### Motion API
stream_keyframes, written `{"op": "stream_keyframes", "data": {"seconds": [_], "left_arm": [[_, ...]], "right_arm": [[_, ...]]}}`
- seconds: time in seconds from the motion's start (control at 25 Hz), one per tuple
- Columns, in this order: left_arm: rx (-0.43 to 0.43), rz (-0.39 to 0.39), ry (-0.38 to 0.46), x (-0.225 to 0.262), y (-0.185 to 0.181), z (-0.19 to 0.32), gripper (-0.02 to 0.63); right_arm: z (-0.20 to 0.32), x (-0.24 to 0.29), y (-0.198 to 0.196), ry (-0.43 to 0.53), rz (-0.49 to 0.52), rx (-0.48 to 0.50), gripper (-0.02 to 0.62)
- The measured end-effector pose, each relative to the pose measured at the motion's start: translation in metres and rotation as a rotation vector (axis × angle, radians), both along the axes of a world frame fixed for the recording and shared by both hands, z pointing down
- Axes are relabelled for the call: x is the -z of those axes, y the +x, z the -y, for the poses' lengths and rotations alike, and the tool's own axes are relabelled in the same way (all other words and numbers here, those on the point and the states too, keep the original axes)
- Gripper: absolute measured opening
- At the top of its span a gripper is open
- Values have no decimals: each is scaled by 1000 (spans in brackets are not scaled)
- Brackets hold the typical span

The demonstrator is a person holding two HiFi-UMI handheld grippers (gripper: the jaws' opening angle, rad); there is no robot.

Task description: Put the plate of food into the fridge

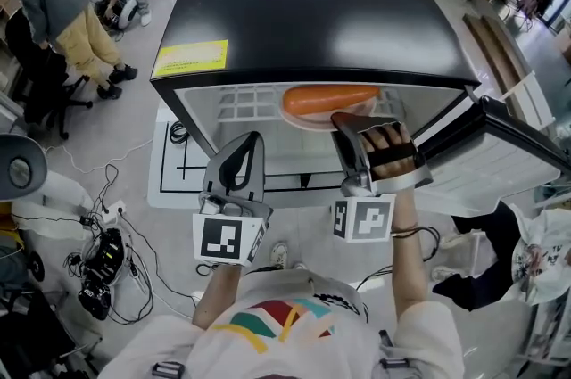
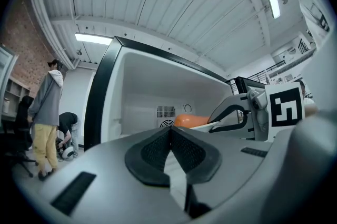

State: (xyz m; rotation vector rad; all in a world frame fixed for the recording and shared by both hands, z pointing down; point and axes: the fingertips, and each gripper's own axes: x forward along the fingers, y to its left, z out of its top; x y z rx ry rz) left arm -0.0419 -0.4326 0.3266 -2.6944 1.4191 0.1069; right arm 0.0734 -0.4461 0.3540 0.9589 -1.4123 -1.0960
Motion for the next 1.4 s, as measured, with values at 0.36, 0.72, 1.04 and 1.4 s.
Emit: {"op": "stream_keyframes", "data": {"seconds": [0.36,0.72,1.04,1.4], "left_arm": [[19,-5,-9,-2,-10,8,5],[-4,-10,-13,-3,-4,14,5],[-23,-8,-18,-2,3,12,5],[-13,-9,-7,2,-1,11,5]], "right_arm": [[8,2,-9,-116,91,48,160],[14,9,-10,-139,170,81,244],[8,13,-17,-181,220,127,244],[1,19,-22,-157,284,146,244]]}}
